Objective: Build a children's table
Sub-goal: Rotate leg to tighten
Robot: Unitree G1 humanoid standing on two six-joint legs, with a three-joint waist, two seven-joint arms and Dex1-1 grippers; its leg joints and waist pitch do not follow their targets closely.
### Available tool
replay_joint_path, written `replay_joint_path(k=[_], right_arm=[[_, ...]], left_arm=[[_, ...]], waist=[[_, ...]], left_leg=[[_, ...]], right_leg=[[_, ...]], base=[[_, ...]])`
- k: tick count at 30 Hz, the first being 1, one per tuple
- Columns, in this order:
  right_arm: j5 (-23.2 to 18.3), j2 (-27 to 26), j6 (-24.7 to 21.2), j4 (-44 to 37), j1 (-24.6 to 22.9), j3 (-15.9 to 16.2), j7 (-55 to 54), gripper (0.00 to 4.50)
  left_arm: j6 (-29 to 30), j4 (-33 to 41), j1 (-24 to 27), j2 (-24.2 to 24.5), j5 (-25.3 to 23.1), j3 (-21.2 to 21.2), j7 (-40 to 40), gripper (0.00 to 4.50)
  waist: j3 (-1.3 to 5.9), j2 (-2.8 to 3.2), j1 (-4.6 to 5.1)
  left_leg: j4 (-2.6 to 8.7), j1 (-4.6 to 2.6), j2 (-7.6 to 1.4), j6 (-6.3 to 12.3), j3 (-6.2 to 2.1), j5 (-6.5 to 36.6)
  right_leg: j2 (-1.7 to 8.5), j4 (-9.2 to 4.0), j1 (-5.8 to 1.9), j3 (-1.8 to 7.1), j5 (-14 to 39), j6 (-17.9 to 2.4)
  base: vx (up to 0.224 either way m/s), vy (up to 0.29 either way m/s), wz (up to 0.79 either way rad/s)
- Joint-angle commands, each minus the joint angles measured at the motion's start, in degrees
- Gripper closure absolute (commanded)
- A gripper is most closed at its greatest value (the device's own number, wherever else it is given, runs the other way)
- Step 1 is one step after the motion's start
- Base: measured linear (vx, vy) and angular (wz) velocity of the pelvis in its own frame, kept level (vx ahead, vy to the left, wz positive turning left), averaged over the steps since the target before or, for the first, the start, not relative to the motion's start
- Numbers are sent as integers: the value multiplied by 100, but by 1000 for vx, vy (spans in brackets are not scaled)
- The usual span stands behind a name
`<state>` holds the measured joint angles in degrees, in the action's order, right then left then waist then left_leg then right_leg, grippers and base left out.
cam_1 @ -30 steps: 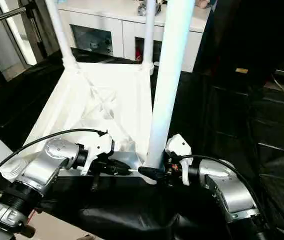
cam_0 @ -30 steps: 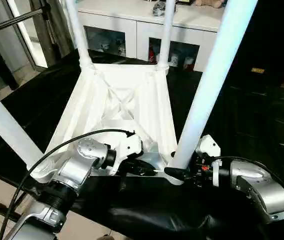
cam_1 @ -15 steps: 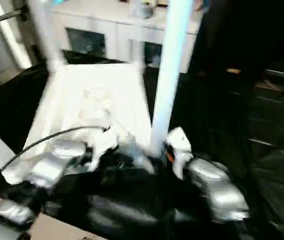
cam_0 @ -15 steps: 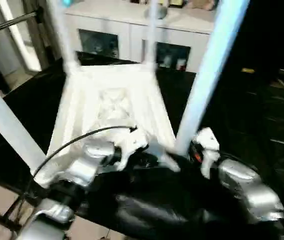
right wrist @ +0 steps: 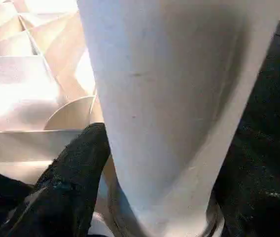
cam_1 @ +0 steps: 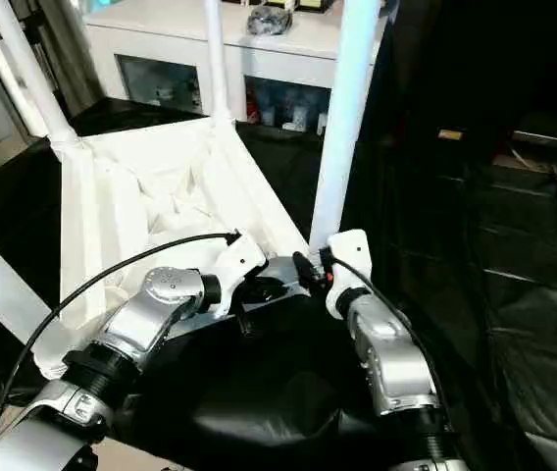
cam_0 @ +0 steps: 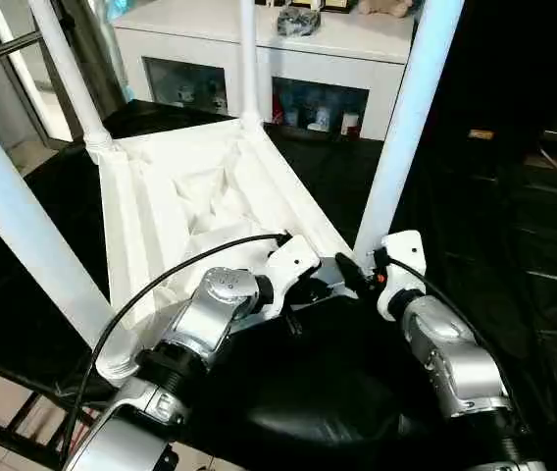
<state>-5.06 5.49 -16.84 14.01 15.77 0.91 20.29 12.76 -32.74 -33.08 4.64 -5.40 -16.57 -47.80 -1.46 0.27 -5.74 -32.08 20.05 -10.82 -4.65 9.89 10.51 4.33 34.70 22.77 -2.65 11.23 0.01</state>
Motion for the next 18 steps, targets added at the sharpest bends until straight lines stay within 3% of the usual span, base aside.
replay_joint_path(k=[1, 3, 9, 14, 18], right_arm=[[-204, -193, -247, 136, -128, 649, 606, 97], [-309, 202, -150, -96, -194, 880, 1401, 97], [-520, 858, -208, -460, -290, 1004, 2474, 97], [-754, 1519, -296, -801, -436, 1056, 3501, 97], [-803, 1690, -332, -840, -457, 1059, 3755, 97]], left_arm=[[-238, 240, -27, -169, 289, -118, -244, 450], [-275, 416, 69, 63, 389, -165, -695, 450], [-392, 570, 149, 384, 498, -187, -1252, 450], [-435, 809, 263, 794, 693, -224, -1999, 450], [-411, 941, 326, 955, 805, -214, -2337, 450]], waist=[[212, -72, -25], [208, -72, -19], [201, -81, -39], [221, -96, -109], [224, -90, -142]], left_leg=[[361, 50, -172, 214, -55, 1246], [367, 55, -188, 228, -64, 1312], [365, 39, -207, 272, -58, 1342], [335, 31, -217, 361, -45, 1152], [314, 22, -227, 376, -32, 1016]], right_leg=[[360, -507, -267, 228, 1395, -787], [362, -505, -277, 228, 1411, -791], [367, -510, -265, 232, 1507, -837], [374, -465, -274, 232, 1166, -951], [356, -409, -261, 229, 701, -1163]], base=[[0, 0, 0], [0, 0, 0], [0, 0, 0], [0, 0, 0], [0, 0, 0]])
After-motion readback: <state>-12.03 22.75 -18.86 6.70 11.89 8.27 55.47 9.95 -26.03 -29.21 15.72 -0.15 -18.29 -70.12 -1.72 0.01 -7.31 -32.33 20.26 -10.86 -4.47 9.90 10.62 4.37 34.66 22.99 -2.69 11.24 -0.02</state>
